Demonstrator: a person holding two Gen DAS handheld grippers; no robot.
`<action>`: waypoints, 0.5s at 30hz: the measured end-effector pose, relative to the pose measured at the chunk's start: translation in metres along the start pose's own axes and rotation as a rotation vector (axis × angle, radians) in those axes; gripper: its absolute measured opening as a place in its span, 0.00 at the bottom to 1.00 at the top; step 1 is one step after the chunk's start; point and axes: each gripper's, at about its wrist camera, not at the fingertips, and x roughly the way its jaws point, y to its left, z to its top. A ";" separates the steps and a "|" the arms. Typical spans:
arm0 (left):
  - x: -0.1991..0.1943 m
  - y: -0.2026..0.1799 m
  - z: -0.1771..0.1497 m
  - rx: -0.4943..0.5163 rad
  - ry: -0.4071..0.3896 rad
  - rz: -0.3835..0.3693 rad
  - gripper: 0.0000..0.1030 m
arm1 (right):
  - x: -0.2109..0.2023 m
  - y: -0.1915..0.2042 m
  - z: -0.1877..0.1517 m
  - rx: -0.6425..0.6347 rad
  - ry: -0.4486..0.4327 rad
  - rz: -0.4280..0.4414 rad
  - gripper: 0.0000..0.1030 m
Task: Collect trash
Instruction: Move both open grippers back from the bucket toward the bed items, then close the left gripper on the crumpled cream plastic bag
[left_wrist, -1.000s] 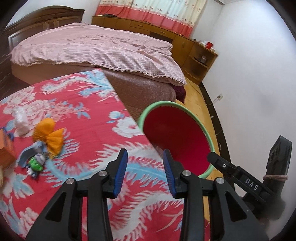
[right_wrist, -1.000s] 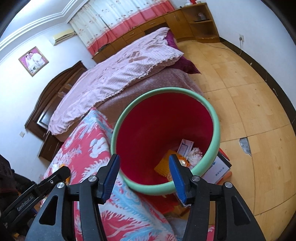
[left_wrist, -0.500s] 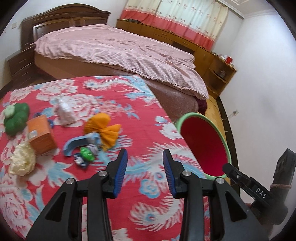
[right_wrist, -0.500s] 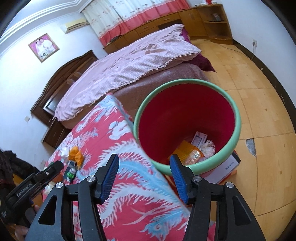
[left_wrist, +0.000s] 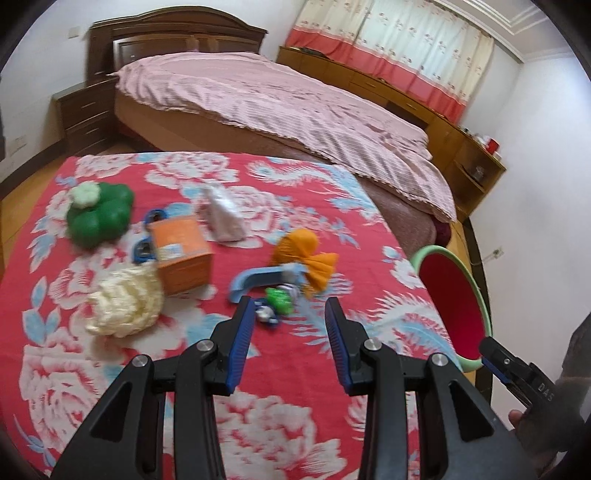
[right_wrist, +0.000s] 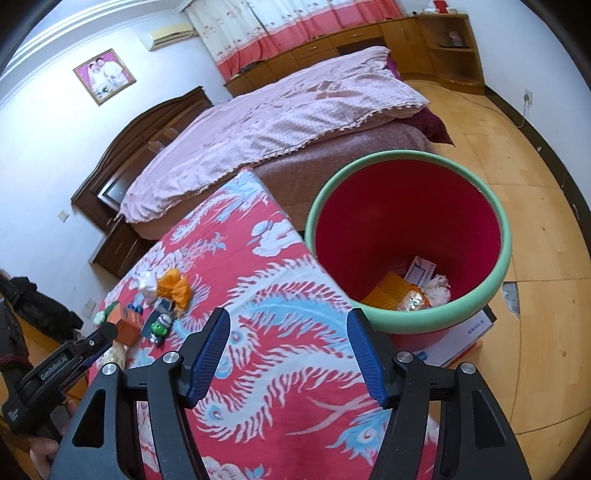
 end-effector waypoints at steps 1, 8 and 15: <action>-0.001 0.005 0.001 -0.007 -0.004 0.008 0.38 | 0.001 0.002 -0.001 -0.005 0.002 0.001 0.65; -0.006 0.043 0.001 -0.073 -0.021 0.077 0.38 | 0.009 0.013 -0.006 -0.028 0.025 0.003 0.65; -0.003 0.072 0.000 -0.109 -0.027 0.146 0.46 | 0.016 0.026 -0.011 -0.053 0.040 -0.001 0.65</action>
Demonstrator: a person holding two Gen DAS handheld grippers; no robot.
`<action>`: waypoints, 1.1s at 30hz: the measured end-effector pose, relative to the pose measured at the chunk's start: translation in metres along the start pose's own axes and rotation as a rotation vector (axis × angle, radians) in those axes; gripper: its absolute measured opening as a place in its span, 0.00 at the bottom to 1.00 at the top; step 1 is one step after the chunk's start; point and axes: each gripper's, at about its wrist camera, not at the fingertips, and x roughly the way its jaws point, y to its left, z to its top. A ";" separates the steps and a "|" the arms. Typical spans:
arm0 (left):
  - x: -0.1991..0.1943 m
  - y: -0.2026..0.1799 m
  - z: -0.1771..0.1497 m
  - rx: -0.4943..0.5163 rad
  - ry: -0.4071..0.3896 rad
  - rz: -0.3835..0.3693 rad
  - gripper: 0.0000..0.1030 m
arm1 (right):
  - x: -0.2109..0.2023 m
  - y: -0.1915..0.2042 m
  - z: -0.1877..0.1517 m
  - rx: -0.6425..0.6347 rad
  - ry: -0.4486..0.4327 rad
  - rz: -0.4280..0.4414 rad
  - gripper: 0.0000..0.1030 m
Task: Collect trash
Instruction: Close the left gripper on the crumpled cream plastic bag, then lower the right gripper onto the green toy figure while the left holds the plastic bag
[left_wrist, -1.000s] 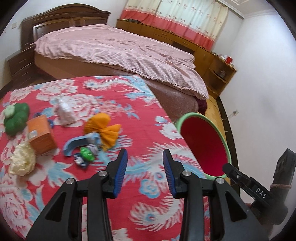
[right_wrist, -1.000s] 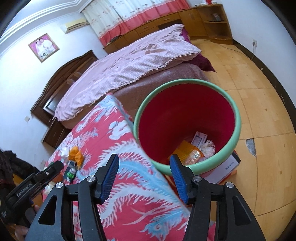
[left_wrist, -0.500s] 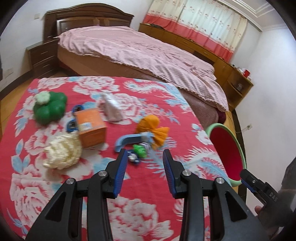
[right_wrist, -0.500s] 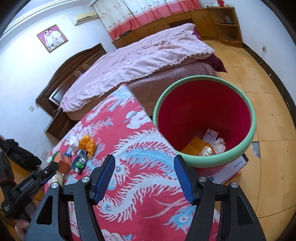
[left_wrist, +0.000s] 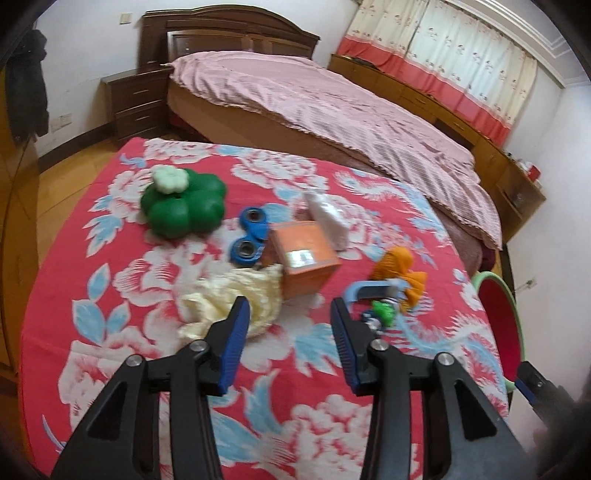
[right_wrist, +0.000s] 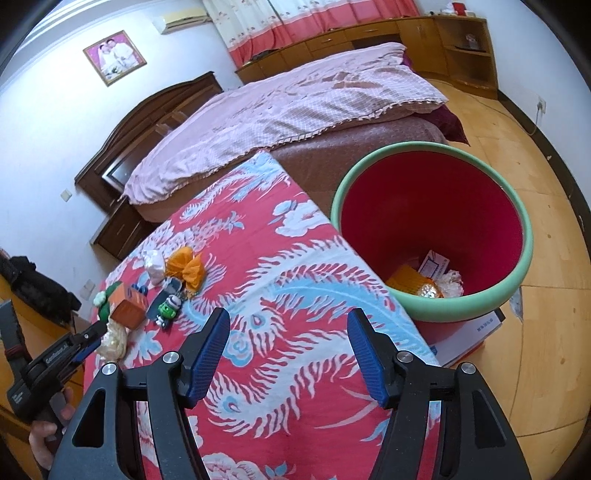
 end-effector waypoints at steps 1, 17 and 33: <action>0.002 0.003 0.000 -0.002 -0.001 0.009 0.47 | 0.001 0.002 -0.001 -0.002 0.004 0.001 0.65; 0.030 0.036 0.000 -0.031 0.028 0.093 0.47 | 0.019 0.019 -0.005 -0.037 0.051 -0.002 0.65; 0.020 0.054 -0.003 -0.075 -0.005 0.026 0.27 | 0.041 0.063 -0.005 -0.133 0.081 0.019 0.65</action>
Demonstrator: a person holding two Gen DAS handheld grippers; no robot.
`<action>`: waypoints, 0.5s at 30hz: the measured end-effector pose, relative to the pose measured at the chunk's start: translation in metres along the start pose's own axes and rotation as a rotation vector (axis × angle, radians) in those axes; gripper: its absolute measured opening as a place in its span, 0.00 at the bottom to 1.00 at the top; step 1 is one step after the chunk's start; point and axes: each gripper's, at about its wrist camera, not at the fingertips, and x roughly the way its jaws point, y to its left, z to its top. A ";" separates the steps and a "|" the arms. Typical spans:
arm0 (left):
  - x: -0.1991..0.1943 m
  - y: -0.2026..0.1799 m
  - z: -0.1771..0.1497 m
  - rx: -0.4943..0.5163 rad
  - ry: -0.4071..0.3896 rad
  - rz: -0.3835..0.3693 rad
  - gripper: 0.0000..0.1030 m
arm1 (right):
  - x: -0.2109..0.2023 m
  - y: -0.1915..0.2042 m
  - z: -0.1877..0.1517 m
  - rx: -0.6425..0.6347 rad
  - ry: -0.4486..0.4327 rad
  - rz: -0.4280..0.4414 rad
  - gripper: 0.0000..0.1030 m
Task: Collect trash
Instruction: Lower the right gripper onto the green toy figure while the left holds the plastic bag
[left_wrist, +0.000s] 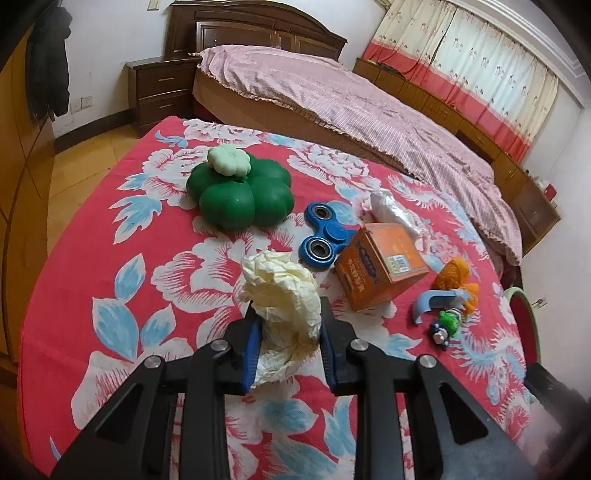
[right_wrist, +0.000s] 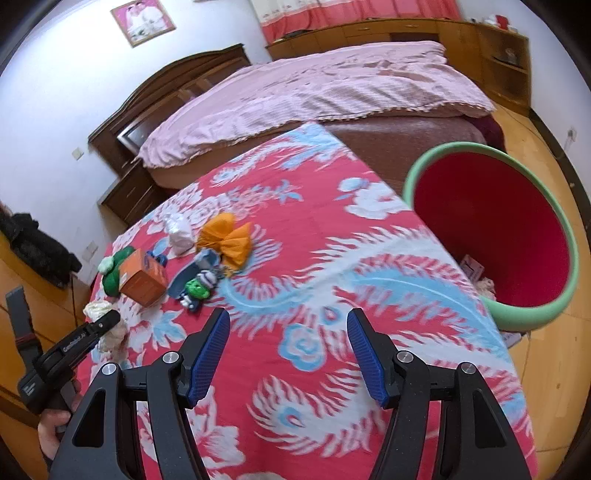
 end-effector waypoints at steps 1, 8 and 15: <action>-0.002 0.001 0.000 -0.005 -0.003 -0.010 0.27 | 0.003 0.005 0.001 -0.011 0.004 0.003 0.65; -0.013 0.008 -0.001 -0.025 -0.017 -0.046 0.27 | 0.028 0.041 0.001 -0.097 0.046 0.027 0.65; -0.017 0.014 -0.003 -0.041 -0.017 -0.069 0.27 | 0.056 0.073 -0.002 -0.175 0.068 0.019 0.65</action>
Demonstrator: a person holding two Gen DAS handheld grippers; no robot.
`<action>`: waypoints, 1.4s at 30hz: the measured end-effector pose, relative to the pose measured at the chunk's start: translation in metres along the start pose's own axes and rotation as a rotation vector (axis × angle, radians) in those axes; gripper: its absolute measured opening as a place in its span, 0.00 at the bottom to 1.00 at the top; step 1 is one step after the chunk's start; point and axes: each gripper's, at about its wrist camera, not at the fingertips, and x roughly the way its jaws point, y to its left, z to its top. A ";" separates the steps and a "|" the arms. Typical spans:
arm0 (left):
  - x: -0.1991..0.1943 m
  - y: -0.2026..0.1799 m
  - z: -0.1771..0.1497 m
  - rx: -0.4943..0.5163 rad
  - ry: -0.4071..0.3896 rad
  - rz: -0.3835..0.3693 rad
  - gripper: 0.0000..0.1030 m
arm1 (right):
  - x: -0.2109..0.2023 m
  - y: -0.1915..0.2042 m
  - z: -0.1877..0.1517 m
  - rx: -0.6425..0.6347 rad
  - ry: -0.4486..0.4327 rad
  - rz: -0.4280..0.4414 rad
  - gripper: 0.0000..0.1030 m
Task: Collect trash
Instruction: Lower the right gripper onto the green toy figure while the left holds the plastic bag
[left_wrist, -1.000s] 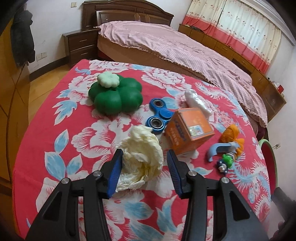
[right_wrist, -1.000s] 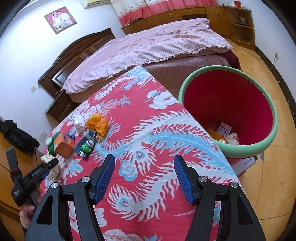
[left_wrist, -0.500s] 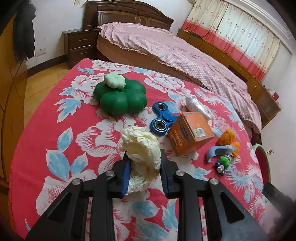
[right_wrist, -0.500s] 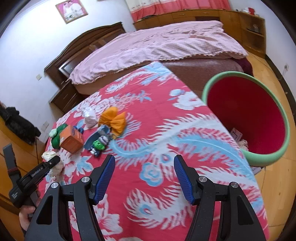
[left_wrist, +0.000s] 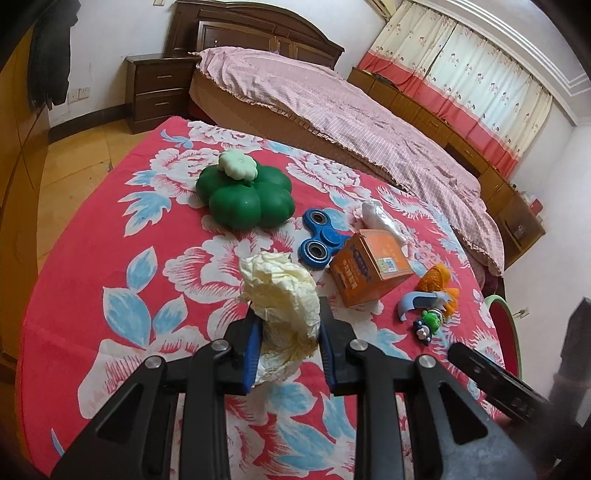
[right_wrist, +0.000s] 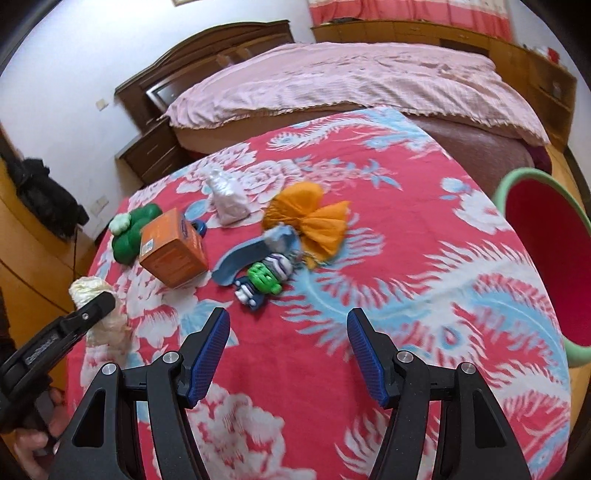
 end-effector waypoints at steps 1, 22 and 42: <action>0.000 0.000 0.000 -0.001 0.002 -0.002 0.27 | 0.004 0.004 0.001 -0.012 0.000 -0.009 0.65; 0.005 0.003 -0.006 -0.005 0.024 -0.026 0.27 | 0.032 0.021 0.007 -0.103 -0.032 -0.105 0.31; -0.013 -0.040 -0.015 0.084 0.031 -0.088 0.27 | -0.040 -0.008 -0.020 -0.001 -0.090 0.055 0.30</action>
